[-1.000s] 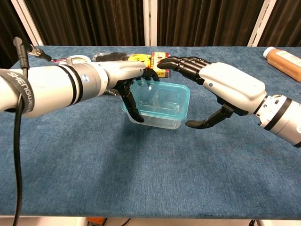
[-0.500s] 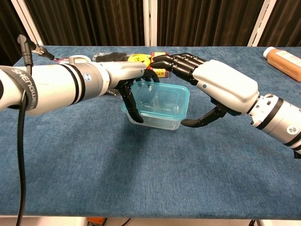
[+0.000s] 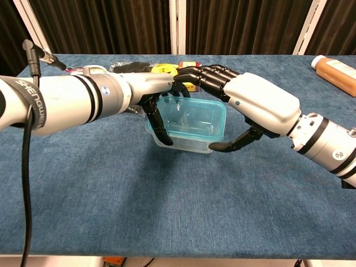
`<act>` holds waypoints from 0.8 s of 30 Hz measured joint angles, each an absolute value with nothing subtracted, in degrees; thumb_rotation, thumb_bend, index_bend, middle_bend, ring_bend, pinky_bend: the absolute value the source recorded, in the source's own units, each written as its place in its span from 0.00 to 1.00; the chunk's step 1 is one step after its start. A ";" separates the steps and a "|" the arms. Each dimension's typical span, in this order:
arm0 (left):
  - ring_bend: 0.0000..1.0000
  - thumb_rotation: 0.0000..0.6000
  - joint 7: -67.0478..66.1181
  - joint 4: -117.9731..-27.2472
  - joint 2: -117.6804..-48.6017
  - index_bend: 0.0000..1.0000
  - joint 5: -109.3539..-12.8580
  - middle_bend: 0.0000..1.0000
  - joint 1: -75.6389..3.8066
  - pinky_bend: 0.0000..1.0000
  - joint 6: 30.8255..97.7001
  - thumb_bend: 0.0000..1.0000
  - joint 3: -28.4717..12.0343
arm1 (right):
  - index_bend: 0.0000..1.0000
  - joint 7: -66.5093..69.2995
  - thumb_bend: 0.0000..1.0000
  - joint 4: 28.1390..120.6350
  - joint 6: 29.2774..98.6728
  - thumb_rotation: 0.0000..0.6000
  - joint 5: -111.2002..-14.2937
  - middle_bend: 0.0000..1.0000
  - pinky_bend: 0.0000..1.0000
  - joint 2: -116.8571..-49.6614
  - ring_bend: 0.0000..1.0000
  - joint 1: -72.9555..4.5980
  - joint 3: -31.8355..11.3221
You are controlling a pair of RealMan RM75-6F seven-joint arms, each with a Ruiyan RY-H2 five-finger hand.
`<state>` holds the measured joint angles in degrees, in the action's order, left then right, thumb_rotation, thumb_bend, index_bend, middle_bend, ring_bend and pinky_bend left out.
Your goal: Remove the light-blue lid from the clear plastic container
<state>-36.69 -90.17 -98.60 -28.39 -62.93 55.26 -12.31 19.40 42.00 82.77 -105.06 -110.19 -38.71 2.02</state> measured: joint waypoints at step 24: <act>0.20 1.00 -35.30 -89.95 -97.74 0.30 -27.81 0.28 -62.84 0.17 54.11 0.00 -11.60 | 0.00 19.11 0.10 39.78 85.69 1.00 -104.18 0.00 0.00 -110.88 0.00 -39.61 2.03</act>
